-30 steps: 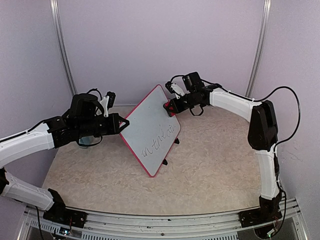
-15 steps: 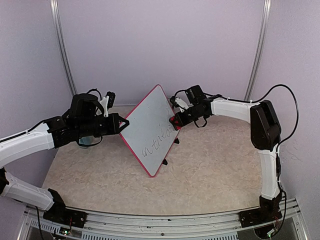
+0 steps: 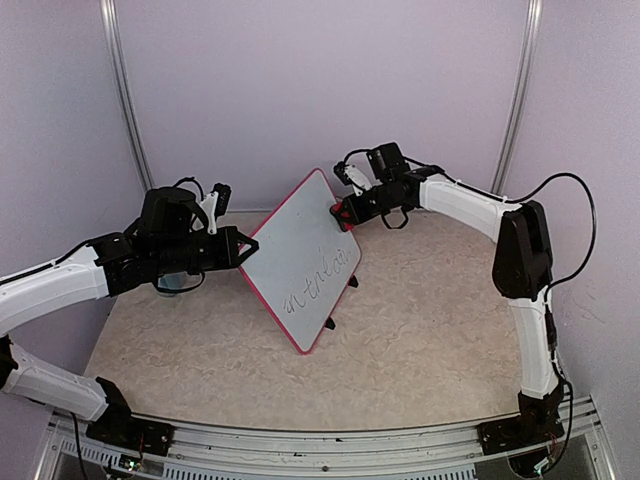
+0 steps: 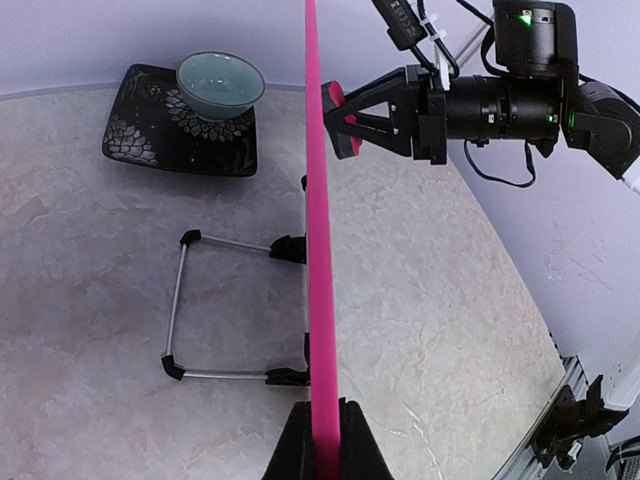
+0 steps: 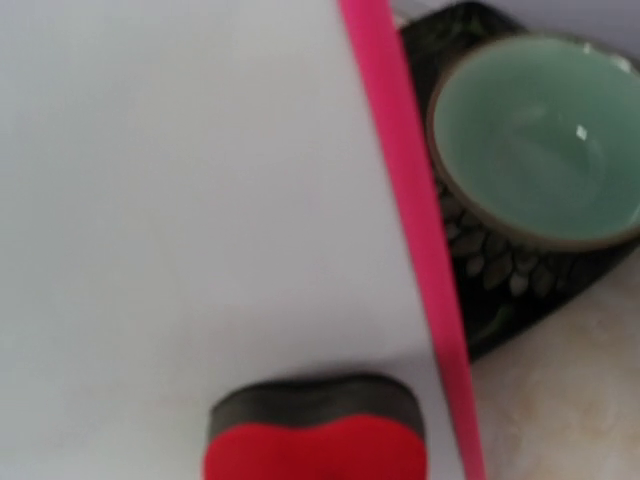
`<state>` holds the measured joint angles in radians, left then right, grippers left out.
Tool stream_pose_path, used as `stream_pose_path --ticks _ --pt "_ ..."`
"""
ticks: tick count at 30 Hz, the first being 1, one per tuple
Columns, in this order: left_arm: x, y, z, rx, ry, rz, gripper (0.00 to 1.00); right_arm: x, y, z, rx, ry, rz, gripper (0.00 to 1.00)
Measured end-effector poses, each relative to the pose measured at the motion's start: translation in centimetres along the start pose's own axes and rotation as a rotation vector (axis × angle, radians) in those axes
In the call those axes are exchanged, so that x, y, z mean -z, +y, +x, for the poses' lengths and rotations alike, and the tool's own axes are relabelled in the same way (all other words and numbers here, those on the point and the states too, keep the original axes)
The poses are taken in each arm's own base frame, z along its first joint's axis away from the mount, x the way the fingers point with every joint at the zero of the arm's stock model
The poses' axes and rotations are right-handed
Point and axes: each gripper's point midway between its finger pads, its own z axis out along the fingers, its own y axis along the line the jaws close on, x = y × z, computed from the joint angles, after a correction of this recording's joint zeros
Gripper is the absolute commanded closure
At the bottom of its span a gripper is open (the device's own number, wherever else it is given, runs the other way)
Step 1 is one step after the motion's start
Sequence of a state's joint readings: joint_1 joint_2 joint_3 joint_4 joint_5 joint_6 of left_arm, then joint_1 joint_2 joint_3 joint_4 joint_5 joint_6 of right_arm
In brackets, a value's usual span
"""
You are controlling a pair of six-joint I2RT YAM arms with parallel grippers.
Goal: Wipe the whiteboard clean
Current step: Erase the whiteboard at the center of the board.
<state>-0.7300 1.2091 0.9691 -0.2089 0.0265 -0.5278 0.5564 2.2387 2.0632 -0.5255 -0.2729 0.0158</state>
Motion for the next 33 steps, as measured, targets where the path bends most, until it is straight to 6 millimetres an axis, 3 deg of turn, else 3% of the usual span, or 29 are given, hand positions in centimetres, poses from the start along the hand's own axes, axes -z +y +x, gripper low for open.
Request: stream_pose_path --ticks 8,17,20,26,33 --pt "0.0 0.1 0.0 0.002 -0.001 -0.003 1.0 -0.5 0.0 0.0 0.006 -0.023 -0.01 1.0" --pt "0.0 0.1 0.0 0.01 -0.002 -0.006 1.0 -1.9 -1.4 6.6 -0.05 0.088 -0.02 1.0" --pt "0.0 0.0 0.0 0.01 -0.001 -0.001 1.0 -1.9 -1.5 7.1 -0.058 0.1 -0.029 0.99" --pt "0.0 0.0 0.0 0.007 -0.001 0.0 1.0 -1.5 -1.1 6.0 -0.061 0.107 -0.052 0.99" --pt "0.0 -0.1 0.0 0.0 0.0 0.004 1.0 0.1 -0.1 -0.2 -0.027 -0.017 -0.095 0.99"
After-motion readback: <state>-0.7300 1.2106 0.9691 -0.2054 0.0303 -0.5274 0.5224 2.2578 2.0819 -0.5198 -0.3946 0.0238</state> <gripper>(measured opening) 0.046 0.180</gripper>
